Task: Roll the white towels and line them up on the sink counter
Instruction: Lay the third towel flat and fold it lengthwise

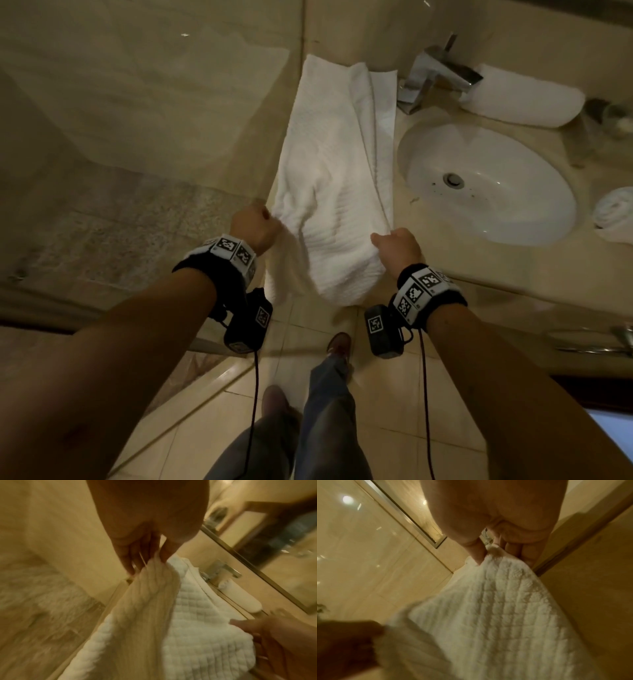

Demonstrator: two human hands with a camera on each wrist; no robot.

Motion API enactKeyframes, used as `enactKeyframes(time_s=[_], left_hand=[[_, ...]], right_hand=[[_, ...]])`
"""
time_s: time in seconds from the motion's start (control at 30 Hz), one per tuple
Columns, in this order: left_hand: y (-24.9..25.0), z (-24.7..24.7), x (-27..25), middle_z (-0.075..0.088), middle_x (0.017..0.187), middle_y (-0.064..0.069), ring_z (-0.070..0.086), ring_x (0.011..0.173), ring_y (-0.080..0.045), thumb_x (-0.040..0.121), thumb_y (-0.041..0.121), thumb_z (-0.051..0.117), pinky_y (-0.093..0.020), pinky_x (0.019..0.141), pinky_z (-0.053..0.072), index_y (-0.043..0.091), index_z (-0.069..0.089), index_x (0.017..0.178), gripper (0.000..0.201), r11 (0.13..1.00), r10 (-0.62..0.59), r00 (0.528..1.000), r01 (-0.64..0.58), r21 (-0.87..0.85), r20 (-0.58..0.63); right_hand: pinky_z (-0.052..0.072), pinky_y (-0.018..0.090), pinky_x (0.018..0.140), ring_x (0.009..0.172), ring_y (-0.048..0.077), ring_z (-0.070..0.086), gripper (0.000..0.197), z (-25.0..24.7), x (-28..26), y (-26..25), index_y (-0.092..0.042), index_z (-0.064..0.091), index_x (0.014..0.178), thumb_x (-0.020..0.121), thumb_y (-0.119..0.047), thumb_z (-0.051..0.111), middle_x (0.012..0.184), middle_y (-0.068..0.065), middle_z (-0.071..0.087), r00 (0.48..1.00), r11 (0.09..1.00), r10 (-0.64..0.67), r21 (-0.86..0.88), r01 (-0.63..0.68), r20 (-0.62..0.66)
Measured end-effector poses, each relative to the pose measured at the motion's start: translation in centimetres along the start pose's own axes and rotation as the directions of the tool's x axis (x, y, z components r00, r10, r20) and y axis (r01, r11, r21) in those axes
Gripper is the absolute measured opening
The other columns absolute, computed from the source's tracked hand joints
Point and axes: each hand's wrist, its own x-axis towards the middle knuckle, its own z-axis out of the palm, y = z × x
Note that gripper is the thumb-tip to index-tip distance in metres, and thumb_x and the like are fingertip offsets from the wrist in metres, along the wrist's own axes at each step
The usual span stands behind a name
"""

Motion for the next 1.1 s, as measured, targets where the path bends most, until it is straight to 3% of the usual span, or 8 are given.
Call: enactKeyframes(time_s=[0.17,0.37,0.47,0.67,0.77,0.87,0.97,1.1], left_hand=[[2.1,-2.5,0.8,0.064,0.098,-0.023,0.062,0.091,-0.039,0.088,0.005,0.048,-0.040,0.073,0.048,-0.001,0.054,0.105,0.019,0.990,0.113,0.973,-0.093,0.104,-0.202],[0.5,-0.9,0.6,0.059,0.119,-0.017,0.057,0.107,-0.034,0.083,0.046,0.065,-0.033,0.076,0.043,0.002,0.050,0.121,0.061,0.984,-0.069,0.997,0.062,0.169,0.035],[0.9,1.0,0.3,0.051,0.130,-0.017,0.053,0.117,-0.033,0.076,0.032,0.078,-0.032,0.081,0.043,-0.001,0.033,0.135,0.080,0.981,-0.194,0.978,0.195,0.001,0.070],[0.3,1.4,1.1,0.062,0.116,-0.017,0.060,0.104,-0.033,0.080,0.023,0.072,-0.030,0.074,0.046,0.002,0.055,0.118,0.046,0.981,-0.195,0.981,0.194,0.020,0.015],[0.4,0.8,1.7,0.064,0.111,-0.019,0.060,0.102,-0.034,0.087,0.022,0.062,-0.033,0.081,0.048,0.001,0.063,0.107,0.029,0.991,-0.096,0.995,0.098,0.092,-0.029],[1.5,-0.1,1.9,0.062,0.108,-0.021,0.058,0.100,-0.035,0.089,0.015,0.055,-0.033,0.080,0.046,0.004,0.058,0.101,0.017,0.999,-0.045,0.994,0.043,-0.022,-0.096],[2.1,-0.7,1.6,0.062,0.104,-0.021,0.058,0.097,-0.034,0.091,0.012,0.049,-0.033,0.075,0.043,0.010,0.047,0.094,0.004,0.995,-0.009,0.988,-0.006,-0.095,-0.156],[0.7,0.5,1.0,0.060,0.107,-0.023,0.058,0.098,-0.037,0.093,0.012,0.048,-0.034,0.074,0.042,0.001,0.049,0.105,0.017,0.998,-0.022,0.987,0.013,-0.061,-0.157]], right_hand=[[0.046,0.033,0.088,0.108,0.033,0.058,0.047,-0.5,0.5,-0.2,-0.001,0.056,0.122,0.086,-0.030,0.064,0.122,0.015,0.061,1.000,1.000,0.011,-0.022,-0.011,0.012],[0.055,0.035,0.076,0.090,0.027,0.066,0.033,-1.8,-0.1,-0.5,-0.004,0.067,0.106,0.082,-0.026,0.072,0.104,0.011,0.070,0.970,0.976,0.027,0.203,-0.078,0.241],[0.054,0.045,0.091,0.098,0.033,0.067,0.022,-1.5,0.2,-0.1,-0.014,0.067,0.078,0.077,-0.034,0.075,0.099,0.010,0.071,0.976,0.999,-0.017,0.034,0.010,0.215],[0.054,0.052,0.086,0.084,0.029,0.065,0.021,-1.5,-0.2,0.4,-0.018,0.058,0.068,0.077,-0.028,0.073,0.084,0.009,0.067,0.984,0.996,-0.060,0.077,0.048,0.165],[0.056,0.042,0.083,0.080,0.026,0.063,0.021,-1.4,-0.9,0.4,-0.017,0.058,0.069,0.075,-0.027,0.076,0.083,0.005,0.067,0.992,0.993,-0.074,0.098,0.064,0.100],[0.043,0.025,0.070,0.077,0.020,0.056,0.017,-1.2,-1.3,0.2,-0.011,0.060,0.078,0.081,-0.024,0.072,0.083,0.001,0.063,0.992,0.993,-0.118,0.010,0.118,-0.034],[0.038,0.025,0.069,0.083,0.023,0.054,0.010,-1.1,-1.1,0.2,-0.014,0.057,0.087,0.085,-0.022,0.062,0.090,0.003,0.059,0.989,0.995,-0.092,-0.053,0.086,-0.116],[0.035,0.026,0.062,0.084,0.023,0.050,0.009,-1.5,-1.0,0.5,-0.015,0.052,0.092,0.084,-0.016,0.056,0.096,0.003,0.056,0.994,0.995,-0.071,-0.078,0.065,-0.080]])
